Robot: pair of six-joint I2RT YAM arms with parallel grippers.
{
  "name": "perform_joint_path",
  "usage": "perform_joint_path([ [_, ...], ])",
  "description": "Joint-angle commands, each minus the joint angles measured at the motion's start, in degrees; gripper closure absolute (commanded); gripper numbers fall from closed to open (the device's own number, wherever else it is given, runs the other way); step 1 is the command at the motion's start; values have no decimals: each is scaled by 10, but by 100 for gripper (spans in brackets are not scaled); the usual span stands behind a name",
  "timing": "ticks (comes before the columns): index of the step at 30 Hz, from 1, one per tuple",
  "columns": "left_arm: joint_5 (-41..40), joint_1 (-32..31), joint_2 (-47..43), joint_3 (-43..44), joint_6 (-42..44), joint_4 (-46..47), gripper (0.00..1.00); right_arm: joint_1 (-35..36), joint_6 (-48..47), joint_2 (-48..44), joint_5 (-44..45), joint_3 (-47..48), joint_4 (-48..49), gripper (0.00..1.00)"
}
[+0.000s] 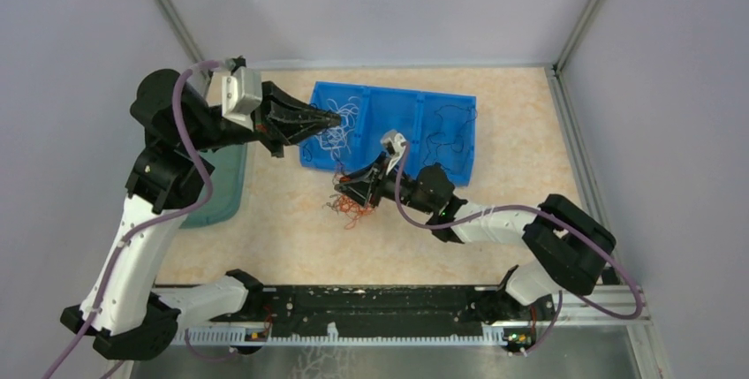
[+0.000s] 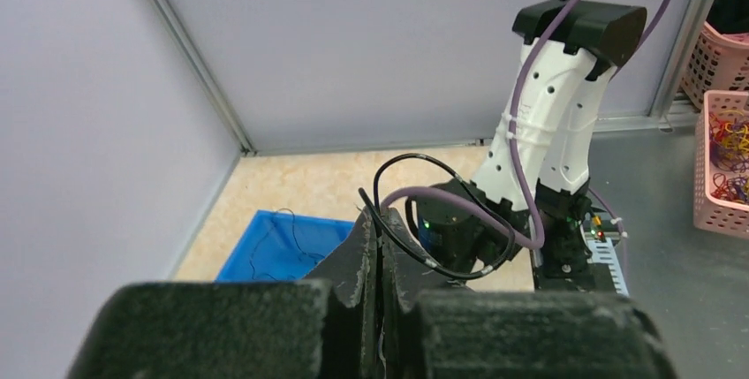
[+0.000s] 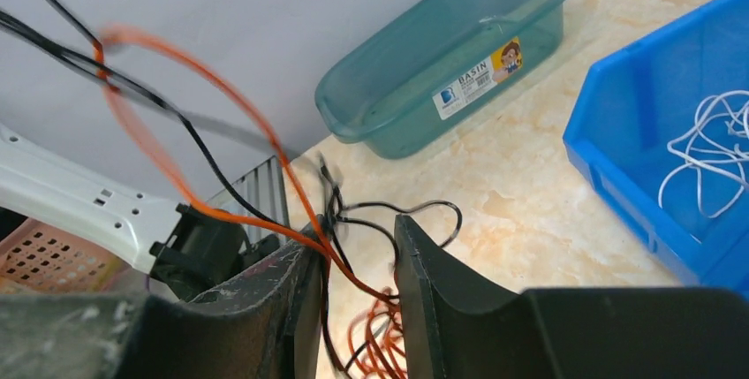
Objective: Untangle the cables
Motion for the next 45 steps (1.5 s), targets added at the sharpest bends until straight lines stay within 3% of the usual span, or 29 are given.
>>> perform_joint_path([
  [1,-3,-2,9,61,-3,49,99,4,8,19,25,-23,52,67],
  [11,-38,-2,31,154,30,82,99,4,34,52,38,-71,96,66],
  [20,-92,-3,50,214,107,131,100,4,41,58,36,-90,89,55],
  [28,-114,-2,70,266,138,139,100,5,49,46,33,-101,102,52],
  [31,-105,-2,61,230,123,128,100,4,21,-21,53,-84,43,44],
  [35,-98,-2,40,147,104,122,100,3,-46,-123,123,-40,-114,31],
  [41,-88,-3,36,31,74,133,100,-16,-99,-245,340,20,-367,24],
  [45,-86,-19,74,1,44,139,100,-34,-91,-332,509,9,-452,26],
])
